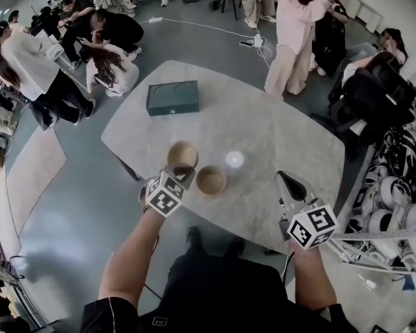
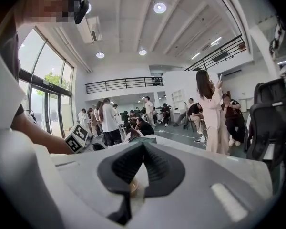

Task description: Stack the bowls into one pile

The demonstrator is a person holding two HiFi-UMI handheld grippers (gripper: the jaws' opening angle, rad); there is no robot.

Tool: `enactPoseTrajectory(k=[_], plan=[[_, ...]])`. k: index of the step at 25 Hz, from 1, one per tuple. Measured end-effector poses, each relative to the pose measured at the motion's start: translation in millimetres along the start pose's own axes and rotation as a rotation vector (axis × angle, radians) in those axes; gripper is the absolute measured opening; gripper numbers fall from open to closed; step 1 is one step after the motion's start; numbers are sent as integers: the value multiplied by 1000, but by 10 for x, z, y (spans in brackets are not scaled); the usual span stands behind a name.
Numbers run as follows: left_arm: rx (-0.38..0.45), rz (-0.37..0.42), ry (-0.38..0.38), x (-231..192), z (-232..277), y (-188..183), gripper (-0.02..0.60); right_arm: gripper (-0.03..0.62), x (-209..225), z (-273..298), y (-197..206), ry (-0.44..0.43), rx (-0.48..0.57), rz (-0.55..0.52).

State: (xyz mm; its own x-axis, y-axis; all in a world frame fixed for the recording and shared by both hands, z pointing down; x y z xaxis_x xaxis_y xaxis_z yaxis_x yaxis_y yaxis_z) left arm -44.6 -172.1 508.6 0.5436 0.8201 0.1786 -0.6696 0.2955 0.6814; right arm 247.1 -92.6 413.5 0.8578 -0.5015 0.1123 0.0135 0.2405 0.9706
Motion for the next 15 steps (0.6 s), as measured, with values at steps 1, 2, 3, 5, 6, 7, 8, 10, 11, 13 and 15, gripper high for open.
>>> enactPoseTrajectory(k=[1,2,3,5,6,7,8,10,11,13,15], plan=[[4,-3,-3,52,-4,-48,20,5,29,-26,13,-6,1,3],[10,-6,-5,99,-12,-89,20,5,45,-46,24,-13,2,5],[15,-7,-6,145,-18,-123,20,5,52,-60,30,-20,3,5],[22,-2,-4,231,-20,-182,20,5,58,-81,39,-30,7,6],[23,3,-1,269,-12,-208,20,5,62,-87,43,-32,10,7],[25,10,2,302,-2,-233,20,5,67,-93,47,-33,13,8],[27,17,7,332,10,-257,20,5,70,-98,51,-33,15,9],[33,28,17,377,27,-297,20,5,67,-106,50,-30,16,9],[37,34,24,394,33,-312,20,5,61,-107,47,-27,16,8],[40,50,44,433,52,-333,20,5,52,-107,38,-18,15,10],[38,75,69,483,88,-341,20,5,46,-111,33,-6,14,13]])
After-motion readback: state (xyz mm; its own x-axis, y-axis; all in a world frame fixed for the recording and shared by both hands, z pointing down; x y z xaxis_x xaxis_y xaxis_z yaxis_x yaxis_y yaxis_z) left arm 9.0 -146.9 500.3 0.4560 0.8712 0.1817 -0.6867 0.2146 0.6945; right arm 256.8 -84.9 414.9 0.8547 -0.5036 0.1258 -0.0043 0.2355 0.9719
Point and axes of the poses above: the fingertips, and each gripper's own axes: z forward along the fingers, x to its right, y out of its underside, the point moved 7 cm from there along -z, backward along the fingers, and after that the axes turned 3 degrees about -z, right-handed, at the moved point
